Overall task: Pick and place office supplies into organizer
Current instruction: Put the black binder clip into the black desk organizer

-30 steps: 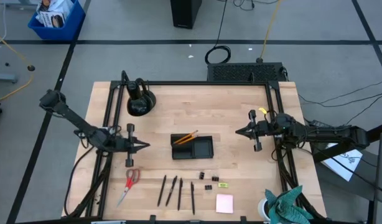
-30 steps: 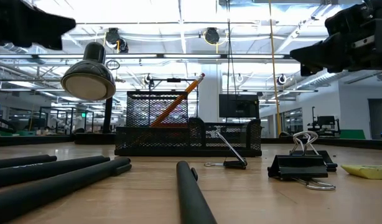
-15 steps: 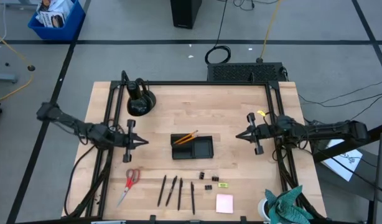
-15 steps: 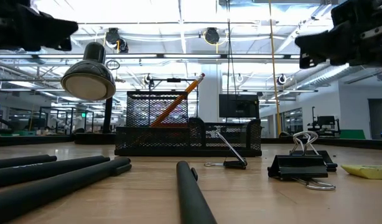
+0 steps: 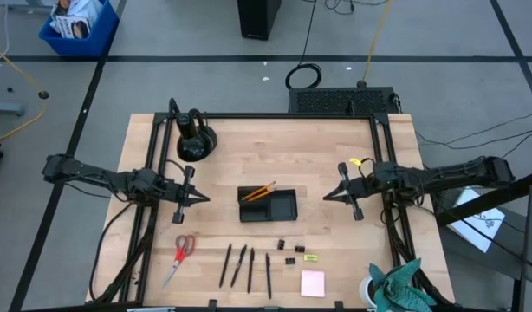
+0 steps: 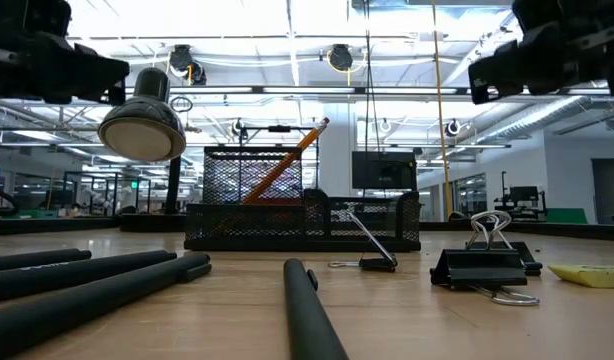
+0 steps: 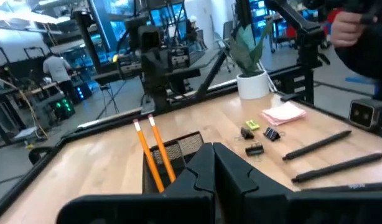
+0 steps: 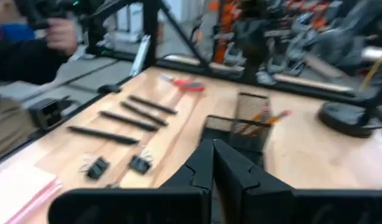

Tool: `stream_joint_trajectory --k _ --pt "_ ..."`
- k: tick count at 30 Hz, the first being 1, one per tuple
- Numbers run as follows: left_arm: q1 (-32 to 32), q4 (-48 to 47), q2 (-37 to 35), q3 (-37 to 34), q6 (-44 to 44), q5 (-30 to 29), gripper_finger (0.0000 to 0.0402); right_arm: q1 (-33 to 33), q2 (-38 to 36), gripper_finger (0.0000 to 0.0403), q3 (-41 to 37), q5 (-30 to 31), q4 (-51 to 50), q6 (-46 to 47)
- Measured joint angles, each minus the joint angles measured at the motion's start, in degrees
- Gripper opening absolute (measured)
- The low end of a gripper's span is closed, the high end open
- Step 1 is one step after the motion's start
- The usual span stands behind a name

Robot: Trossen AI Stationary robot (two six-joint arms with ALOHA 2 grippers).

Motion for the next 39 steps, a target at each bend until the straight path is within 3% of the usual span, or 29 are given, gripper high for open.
stream_joint_trajectory --k 7,14,21,26,32,39 --pt "-0.1 8.8 0.2 0.0 -1.5 -0.4 0.0011 12.6 10.8 0.0004 8.2 10.5 -5.2 0.1" --pt "-0.1 8.8 0.2 0.0 -0.9 -0.6 0.002 19.6 25.3 0.0031 15.6 13.7 -6.4 9.5" --pt "-0.1 8.8 0.2 0.0 0.8 -9.4 0.0021 20.8 38.4 0.0131 16.7 15.4 -6.3 23.3" --pt "-0.1 8.9 0.2 0.0 -0.3 -15.3 0.0021 20.4 42.9 0.0174 16.7 14.8 -1.4 23.2" --pt "-0.1 9.3 0.2 0.0 -1.1 -15.5 0.0021 20.5 44.4 0.0183 16.7 9.3 1.9 23.3" --pt "-0.1 9.3 0.2 0.0 -1.6 -15.6 0.0021 21.1 48.7 0.0166 16.7 9.1 7.5 24.0"
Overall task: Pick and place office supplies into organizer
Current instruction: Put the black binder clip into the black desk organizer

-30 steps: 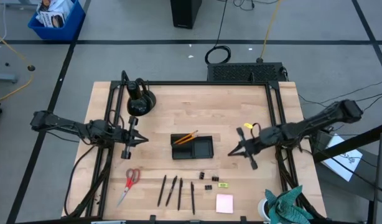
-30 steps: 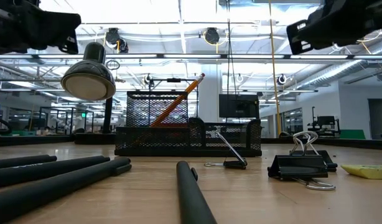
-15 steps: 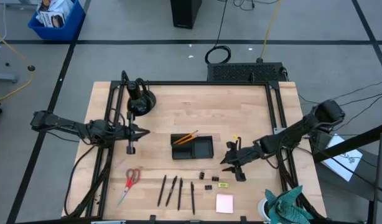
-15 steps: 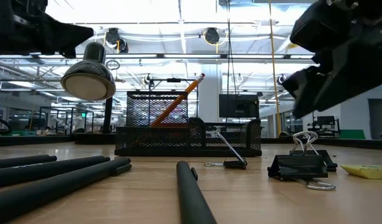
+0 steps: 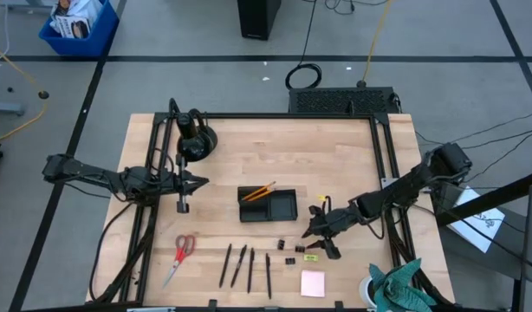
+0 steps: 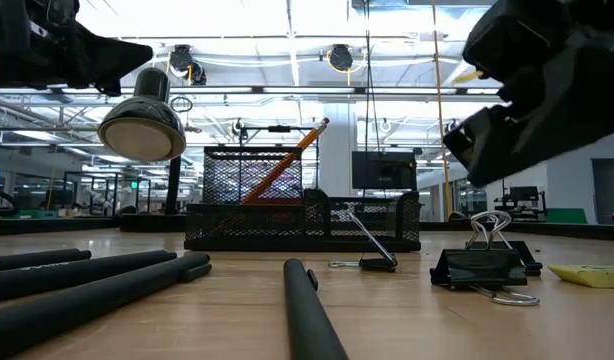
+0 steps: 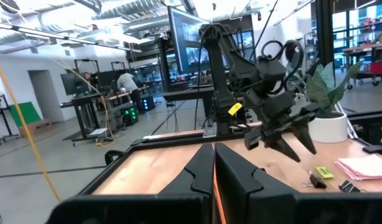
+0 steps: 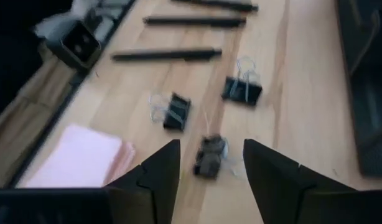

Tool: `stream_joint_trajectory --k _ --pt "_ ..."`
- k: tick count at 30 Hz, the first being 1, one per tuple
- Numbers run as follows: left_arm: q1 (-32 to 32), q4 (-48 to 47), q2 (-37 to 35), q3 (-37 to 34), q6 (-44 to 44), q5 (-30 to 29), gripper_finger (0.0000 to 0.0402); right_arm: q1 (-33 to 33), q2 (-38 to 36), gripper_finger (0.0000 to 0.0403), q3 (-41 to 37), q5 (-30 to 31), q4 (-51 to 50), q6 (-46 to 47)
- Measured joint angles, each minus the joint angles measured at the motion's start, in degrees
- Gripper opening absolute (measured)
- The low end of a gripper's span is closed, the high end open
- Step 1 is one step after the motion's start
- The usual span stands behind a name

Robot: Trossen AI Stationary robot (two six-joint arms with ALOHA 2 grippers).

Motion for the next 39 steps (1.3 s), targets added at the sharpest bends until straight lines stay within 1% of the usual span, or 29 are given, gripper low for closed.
stream_joint_trajectory --k 3,6,17,21,23,25,27,33,39 --pt "0.0 -0.1 0.0 0.0 -1.4 0.0 0.0021 0.4 2.4 0.0165 0.0 2.0 2.6 0.1" --pt "0.0 -0.1 0.0 0.0 -3.1 0.0 0.0021 0.8 3.8 0.0166 0.0 4.5 2.6 0.1" --pt "0.0 -0.4 0.0 0.0 -4.3 0.0 0.0021 1.6 4.0 0.0165 0.0 4.3 2.4 2.0" --pt "0.0 -0.5 0.0 0.0 -4.3 0.0 0.0021 2.6 4.0 0.0165 0.0 5.2 2.1 2.4" --pt "0.0 -0.5 0.0 0.0 -4.3 0.0 0.0021 3.4 4.0 0.0165 0.0 7.8 2.1 2.4" --pt "0.0 -0.4 0.0 0.0 -4.5 0.0 0.0021 4.1 4.7 0.0165 0.0 12.1 2.5 3.2" --pt "0.0 -0.5 0.0 0.0 -5.2 0.0 0.0021 4.7 5.1 0.0165 0.0 13.9 2.5 4.0" --pt "0.0 -0.5 0.0 0.0 -5.8 0.0 0.0021 5.5 8.3 0.0165 0.2 13.4 5.8 5.9" --pt "0.0 -0.4 0.0 0.0 -5.8 0.0 0.0021 6.0 11.7 0.0164 1.7 12.9 6.6 6.4"
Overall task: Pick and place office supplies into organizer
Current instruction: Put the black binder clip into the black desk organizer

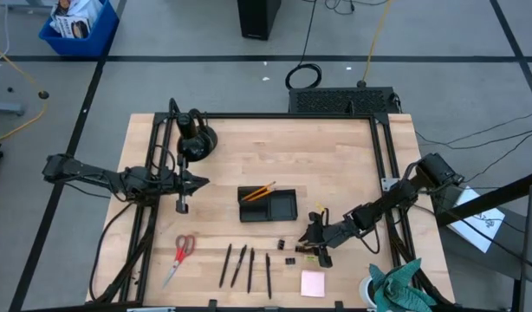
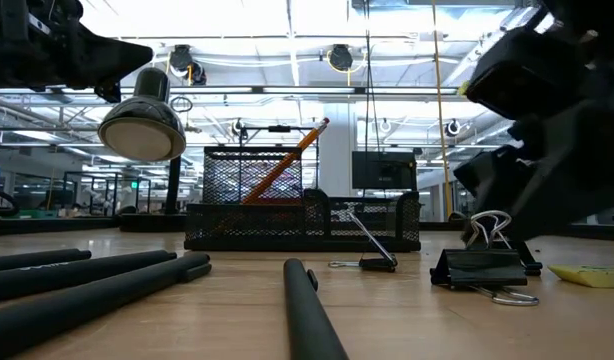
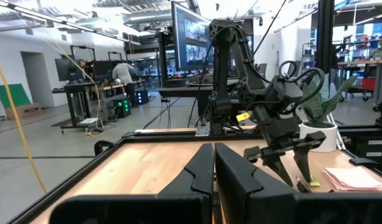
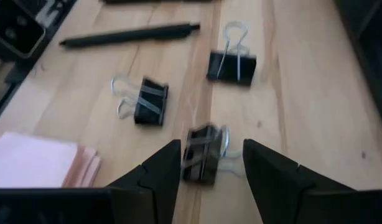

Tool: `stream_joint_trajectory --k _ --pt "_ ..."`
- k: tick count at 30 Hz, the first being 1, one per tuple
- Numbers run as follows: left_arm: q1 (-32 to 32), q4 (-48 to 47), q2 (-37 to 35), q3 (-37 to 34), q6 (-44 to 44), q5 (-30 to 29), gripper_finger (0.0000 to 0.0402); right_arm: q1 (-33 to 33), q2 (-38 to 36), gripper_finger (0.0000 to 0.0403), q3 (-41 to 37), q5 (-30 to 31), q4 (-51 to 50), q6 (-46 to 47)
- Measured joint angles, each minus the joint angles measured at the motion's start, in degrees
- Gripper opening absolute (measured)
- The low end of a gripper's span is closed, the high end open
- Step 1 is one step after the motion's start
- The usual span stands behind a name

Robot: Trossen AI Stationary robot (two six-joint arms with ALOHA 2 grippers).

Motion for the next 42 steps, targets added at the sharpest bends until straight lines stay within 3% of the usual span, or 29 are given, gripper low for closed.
stream_joint_trajectory --k 19,24,33,42 --pt "0.0 0.0 0.0 0.0 -0.2 0.1 0.0021 -0.1 -0.7 0.0162 1.6 -1.1 -1.5 -1.2" --pt "0.0 0.0 0.0 0.0 -0.2 0.1 0.0021 -0.1 -0.8 0.0124 1.6 -1.2 -3.3 -0.9" --pt "0.0 0.0 0.0 0.0 -0.2 0.2 0.0021 -0.1 -0.9 0.001 1.6 -1.1 -3.3 -3.1" --pt "0.0 0.0 0.0 0.0 -0.2 0.2 0.0021 -0.1 -2.7 0.0003 1.9 -1.1 -3.5 -6.3"
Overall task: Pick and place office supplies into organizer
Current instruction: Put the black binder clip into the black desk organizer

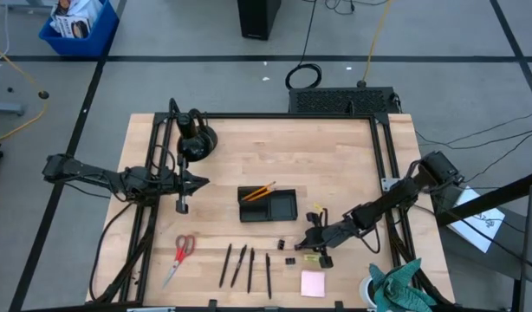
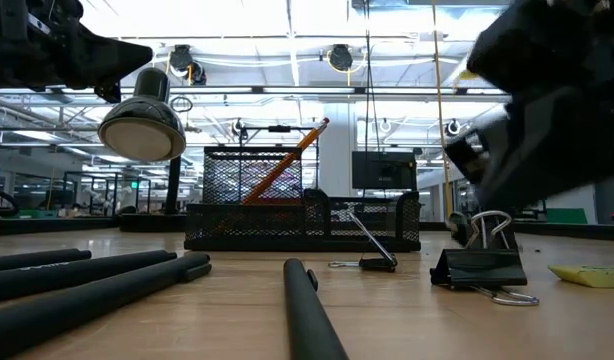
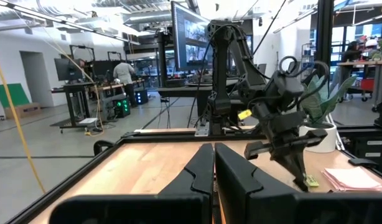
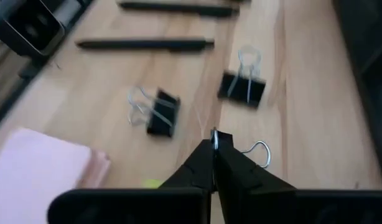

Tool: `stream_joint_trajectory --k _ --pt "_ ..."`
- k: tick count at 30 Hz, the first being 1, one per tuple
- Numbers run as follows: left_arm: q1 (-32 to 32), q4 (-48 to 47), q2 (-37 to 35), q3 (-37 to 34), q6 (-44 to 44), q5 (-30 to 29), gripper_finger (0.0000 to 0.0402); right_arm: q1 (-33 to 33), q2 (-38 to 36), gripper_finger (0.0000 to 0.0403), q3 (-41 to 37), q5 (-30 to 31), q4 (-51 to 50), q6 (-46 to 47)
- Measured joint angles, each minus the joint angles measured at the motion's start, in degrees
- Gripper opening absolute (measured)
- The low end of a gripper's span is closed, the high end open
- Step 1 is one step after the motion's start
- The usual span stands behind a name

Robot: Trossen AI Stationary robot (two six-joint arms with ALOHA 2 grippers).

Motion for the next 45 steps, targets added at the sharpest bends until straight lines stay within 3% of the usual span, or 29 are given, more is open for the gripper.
stream_joint_trajectory --k 6,10,14,20,42,45 --pt "0.0 -0.5 0.0 0.0 0.2 0.0 0.0021 0.4 -5.7 0.0002 2.7 0.4 -3.6 -3.8" --pt "0.0 -0.3 0.0 0.0 1.0 -0.1 0.0021 0.0 -5.7 0.0001 7.0 0.3 -3.4 -10.5" --pt "0.0 0.1 0.0 0.0 1.7 -0.1 0.0021 -1.7 -2.5 0.0001 12.8 1.1 -5.8 -16.5" --pt "0.0 1.1 0.0 0.0 1.8 -0.1 0.0021 -4.7 2.1 0.0001 18.1 7.2 -6.4 -24.3" --pt "0.0 1.7 0.0 0.0 2.3 -0.7 0.0021 -14.8 14.8 0.0 19.8 6.5 4.6 -32.0" --pt "0.0 1.7 0.0 0.0 2.3 -0.7 0.0021 -15.1 15.5 0.0 19.8 9.3 4.8 -31.9"
